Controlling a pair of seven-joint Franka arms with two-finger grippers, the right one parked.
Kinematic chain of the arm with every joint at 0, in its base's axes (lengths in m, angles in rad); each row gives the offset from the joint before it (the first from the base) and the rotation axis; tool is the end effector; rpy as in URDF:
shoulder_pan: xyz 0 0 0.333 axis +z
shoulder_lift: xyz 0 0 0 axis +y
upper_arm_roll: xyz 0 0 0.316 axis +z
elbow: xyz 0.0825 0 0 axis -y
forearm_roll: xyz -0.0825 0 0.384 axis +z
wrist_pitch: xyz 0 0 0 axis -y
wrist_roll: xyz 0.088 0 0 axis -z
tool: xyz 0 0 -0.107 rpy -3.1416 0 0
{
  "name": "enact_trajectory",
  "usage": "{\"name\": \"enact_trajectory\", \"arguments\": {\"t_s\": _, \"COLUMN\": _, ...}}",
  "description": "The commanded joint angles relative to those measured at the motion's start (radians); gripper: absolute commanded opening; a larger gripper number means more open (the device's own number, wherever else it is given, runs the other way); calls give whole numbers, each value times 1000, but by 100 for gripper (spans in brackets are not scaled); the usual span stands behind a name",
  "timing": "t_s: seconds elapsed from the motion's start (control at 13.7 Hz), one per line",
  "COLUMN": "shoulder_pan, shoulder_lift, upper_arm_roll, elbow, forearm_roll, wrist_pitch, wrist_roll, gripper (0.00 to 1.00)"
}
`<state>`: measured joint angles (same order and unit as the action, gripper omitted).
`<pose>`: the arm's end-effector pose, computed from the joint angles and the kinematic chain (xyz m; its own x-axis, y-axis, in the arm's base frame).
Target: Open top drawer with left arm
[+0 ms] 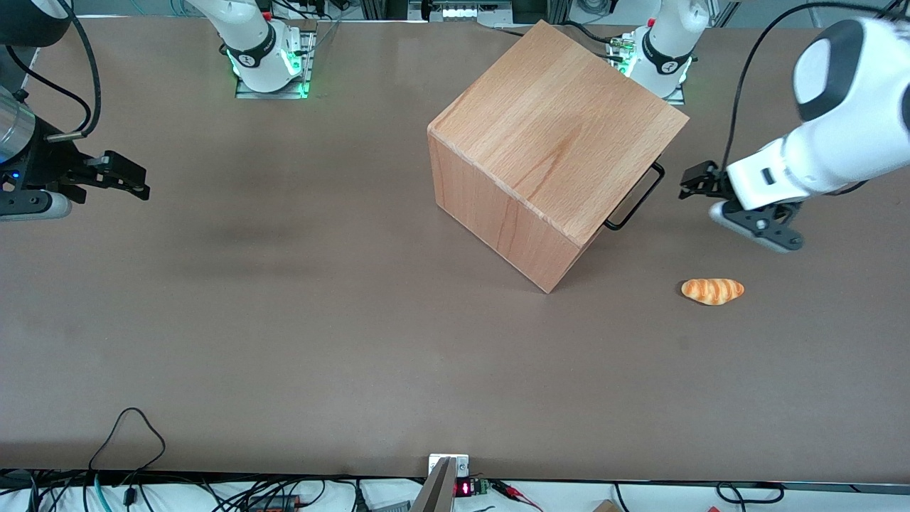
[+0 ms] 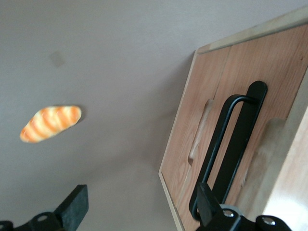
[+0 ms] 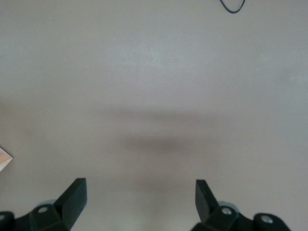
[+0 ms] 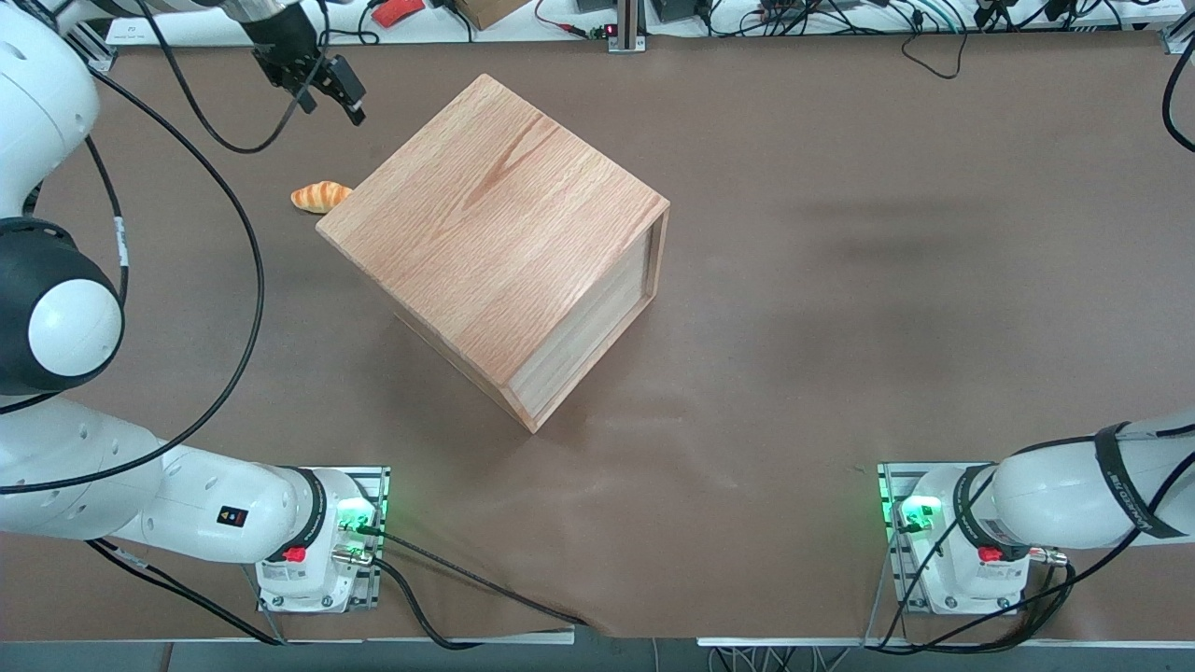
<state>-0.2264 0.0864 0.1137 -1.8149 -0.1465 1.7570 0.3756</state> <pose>0.5661 -0.0788 0.4767 0.8934 -0.4406 -0.0877 -0.4220 -0.8900 0.1726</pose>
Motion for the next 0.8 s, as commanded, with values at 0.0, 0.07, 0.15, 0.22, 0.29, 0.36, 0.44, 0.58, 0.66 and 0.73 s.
{"name": "enact_trajectory", "arguments": {"t_s": 0.0, "shoulder_pan": -1, "shoulder_lift": -8, "upper_arm_roll": -20, "elbow": -46, "forearm_roll": -22, "wrist_pitch": 51, "wrist_roll": 60, "gripper": 100}}
{"name": "enact_trajectory", "arguments": {"t_s": 0.07, "shoulder_pan": -1, "shoulder_lift": -7, "upper_arm_roll": -29, "elbow": -56, "forearm_roll": -33, "wrist_pitch": 59, "wrist_roll": 66, "gripper": 100}}
{"name": "enact_trajectory", "arguments": {"t_s": 0.15, "shoulder_pan": -1, "shoulder_lift": -7, "upper_arm_roll": -34, "elbow": -72, "forearm_roll": -44, "wrist_pitch": 64, "wrist_roll": 68, "gripper": 100}}
{"name": "enact_trajectory", "arguments": {"t_s": 0.22, "shoulder_pan": -1, "shoulder_lift": -5, "upper_arm_roll": -39, "elbow": -79, "forearm_roll": -50, "wrist_pitch": 67, "wrist_roll": 75, "gripper": 100}}
{"name": "enact_trajectory", "arguments": {"t_s": 0.29, "shoulder_pan": -1, "shoulder_lift": -2, "upper_arm_roll": -45, "elbow": -87, "forearm_roll": -50, "wrist_pitch": 75, "wrist_roll": 80, "gripper": 100}}
{"name": "enact_trajectory", "arguments": {"t_s": 0.36, "shoulder_pan": -1, "shoulder_lift": -2, "upper_arm_roll": -46, "elbow": -90, "forearm_roll": -51, "wrist_pitch": 79, "wrist_roll": 80, "gripper": 100}}
{"name": "enact_trajectory", "arguments": {"t_s": 0.44, "shoulder_pan": -1, "shoulder_lift": -2, "upper_arm_roll": -46, "elbow": -99, "forearm_roll": -60, "wrist_pitch": 84, "wrist_roll": 80, "gripper": 100}}
{"name": "enact_trajectory", "arguments": {"t_s": 0.58, "shoulder_pan": -1, "shoulder_lift": 0, "upper_arm_roll": -48, "elbow": -106, "forearm_roll": -67, "wrist_pitch": 88, "wrist_roll": 80, "gripper": 100}}
{"name": "enact_trajectory", "arguments": {"t_s": 0.66, "shoulder_pan": -1, "shoulder_lift": 0, "upper_arm_roll": -48, "elbow": -110, "forearm_roll": -73, "wrist_pitch": 88, "wrist_roll": 80, "gripper": 100}}
{"name": "enact_trajectory", "arguments": {"t_s": 0.73, "shoulder_pan": -1, "shoulder_lift": 1, "upper_arm_roll": -49, "elbow": -112, "forearm_roll": -79, "wrist_pitch": 88, "wrist_roll": 82, "gripper": 100}}
